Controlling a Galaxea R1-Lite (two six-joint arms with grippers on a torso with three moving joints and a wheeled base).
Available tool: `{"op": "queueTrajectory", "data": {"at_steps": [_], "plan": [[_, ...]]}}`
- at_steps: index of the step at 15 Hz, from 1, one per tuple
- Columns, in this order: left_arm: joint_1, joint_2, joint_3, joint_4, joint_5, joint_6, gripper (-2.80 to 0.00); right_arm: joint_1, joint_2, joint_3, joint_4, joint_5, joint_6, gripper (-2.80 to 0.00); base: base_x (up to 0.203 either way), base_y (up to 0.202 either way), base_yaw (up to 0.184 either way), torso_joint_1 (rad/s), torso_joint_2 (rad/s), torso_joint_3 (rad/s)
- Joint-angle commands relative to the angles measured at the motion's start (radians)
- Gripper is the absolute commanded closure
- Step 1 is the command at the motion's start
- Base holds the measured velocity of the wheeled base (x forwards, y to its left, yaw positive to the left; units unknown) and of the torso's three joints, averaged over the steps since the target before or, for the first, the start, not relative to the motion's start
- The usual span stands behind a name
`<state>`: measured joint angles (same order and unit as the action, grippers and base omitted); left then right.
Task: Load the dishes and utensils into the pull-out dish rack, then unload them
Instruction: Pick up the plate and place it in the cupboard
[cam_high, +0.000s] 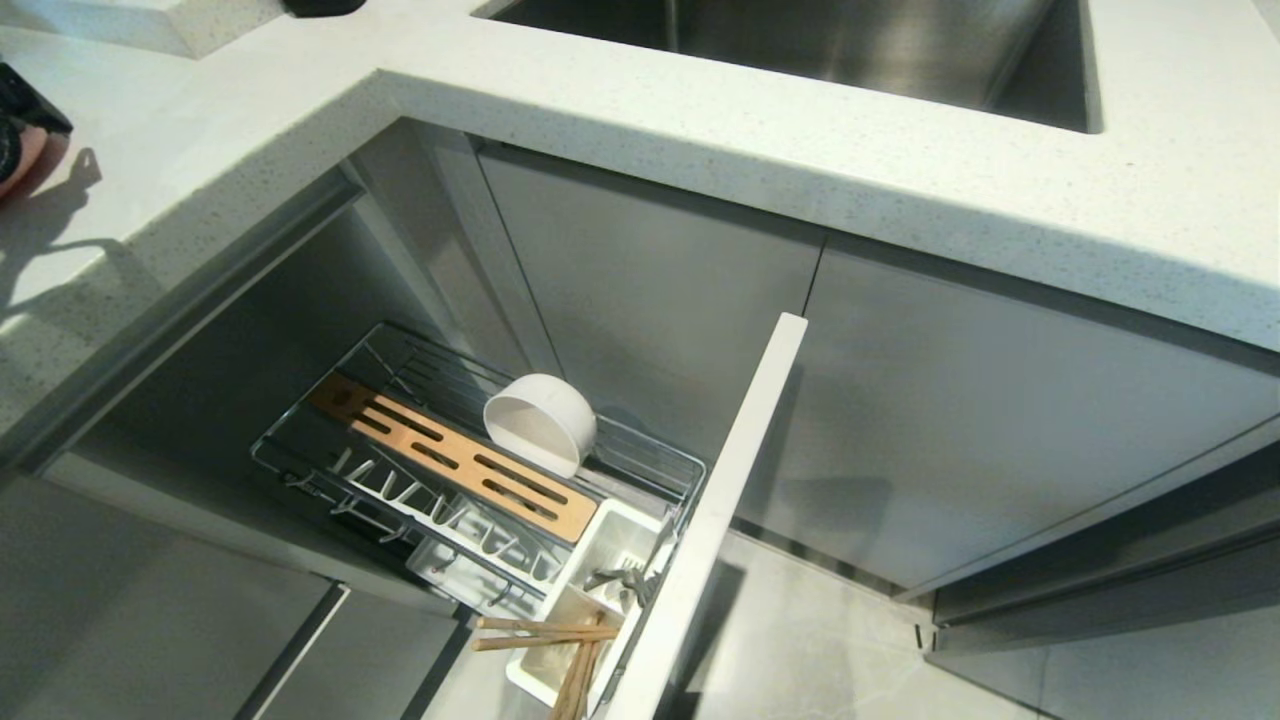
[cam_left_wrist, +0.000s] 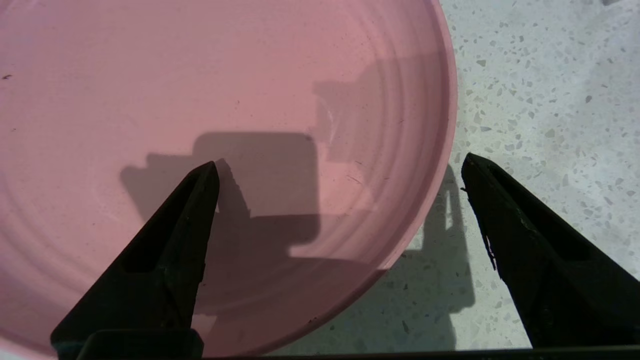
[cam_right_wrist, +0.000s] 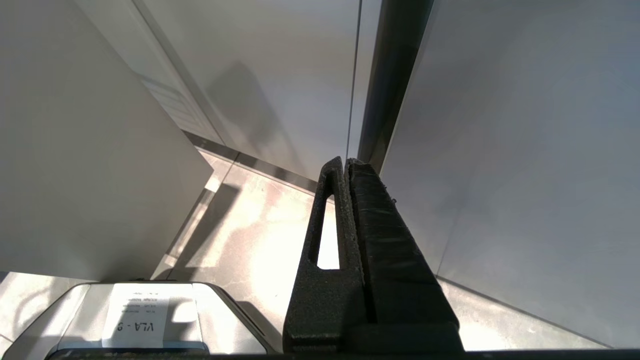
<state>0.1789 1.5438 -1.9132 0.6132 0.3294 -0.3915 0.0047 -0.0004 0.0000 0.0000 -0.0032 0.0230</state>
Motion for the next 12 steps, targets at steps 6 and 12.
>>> {"op": "queueTrajectory", "data": {"at_steps": [6,12], "plan": [[0.002,0.015,-0.001,0.000,0.002,-0.003,-2.80,0.001,0.000,0.002,-0.001,0.000,0.000,0.00,0.000,0.000,0.000,0.000,0.00,0.000],[0.005,0.017,-0.001,-0.001,0.004,-0.005,0.00,0.000,0.000,0.002,0.000,0.000,0.000,0.00,0.000,0.000,0.000,0.000,0.00,0.000]]}}
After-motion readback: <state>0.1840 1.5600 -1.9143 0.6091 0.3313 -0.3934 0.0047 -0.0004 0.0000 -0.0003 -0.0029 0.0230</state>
